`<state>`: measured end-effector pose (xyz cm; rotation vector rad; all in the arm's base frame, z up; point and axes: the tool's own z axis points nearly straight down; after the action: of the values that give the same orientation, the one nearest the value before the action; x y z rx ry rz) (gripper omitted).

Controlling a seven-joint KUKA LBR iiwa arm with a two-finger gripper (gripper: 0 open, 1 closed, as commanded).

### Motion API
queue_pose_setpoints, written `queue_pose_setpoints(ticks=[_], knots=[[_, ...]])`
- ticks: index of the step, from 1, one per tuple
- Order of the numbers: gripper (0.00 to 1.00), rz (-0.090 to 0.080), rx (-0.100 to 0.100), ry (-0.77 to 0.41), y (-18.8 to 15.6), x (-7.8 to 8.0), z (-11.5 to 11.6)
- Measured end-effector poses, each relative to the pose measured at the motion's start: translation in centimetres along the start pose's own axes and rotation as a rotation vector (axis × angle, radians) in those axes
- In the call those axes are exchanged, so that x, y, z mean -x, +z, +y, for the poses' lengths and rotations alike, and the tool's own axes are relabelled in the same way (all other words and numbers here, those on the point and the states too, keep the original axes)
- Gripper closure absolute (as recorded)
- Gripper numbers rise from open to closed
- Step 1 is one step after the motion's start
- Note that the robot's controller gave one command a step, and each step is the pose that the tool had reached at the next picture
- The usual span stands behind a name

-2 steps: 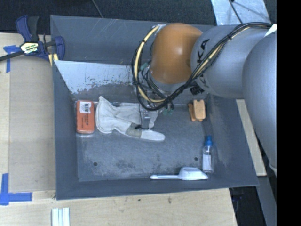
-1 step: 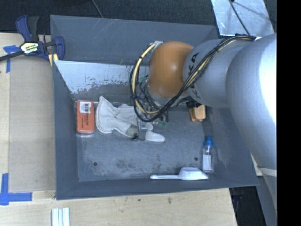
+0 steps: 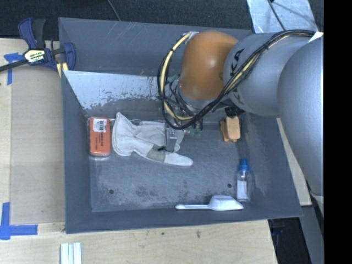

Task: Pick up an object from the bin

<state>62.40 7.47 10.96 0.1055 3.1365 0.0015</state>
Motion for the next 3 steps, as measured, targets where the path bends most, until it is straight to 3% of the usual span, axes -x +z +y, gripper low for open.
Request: queue_pose_setpoints(ticks=[1,2,3], knots=[[0.00,0.001,-0.001,-0.045,4.15,-0.96,0.28],[1.00,-0.001,0.001,0.153,3.88,-1.26,0.20],[1.00,-0.001,0.001,0.153,3.89,-1.26,0.20]])
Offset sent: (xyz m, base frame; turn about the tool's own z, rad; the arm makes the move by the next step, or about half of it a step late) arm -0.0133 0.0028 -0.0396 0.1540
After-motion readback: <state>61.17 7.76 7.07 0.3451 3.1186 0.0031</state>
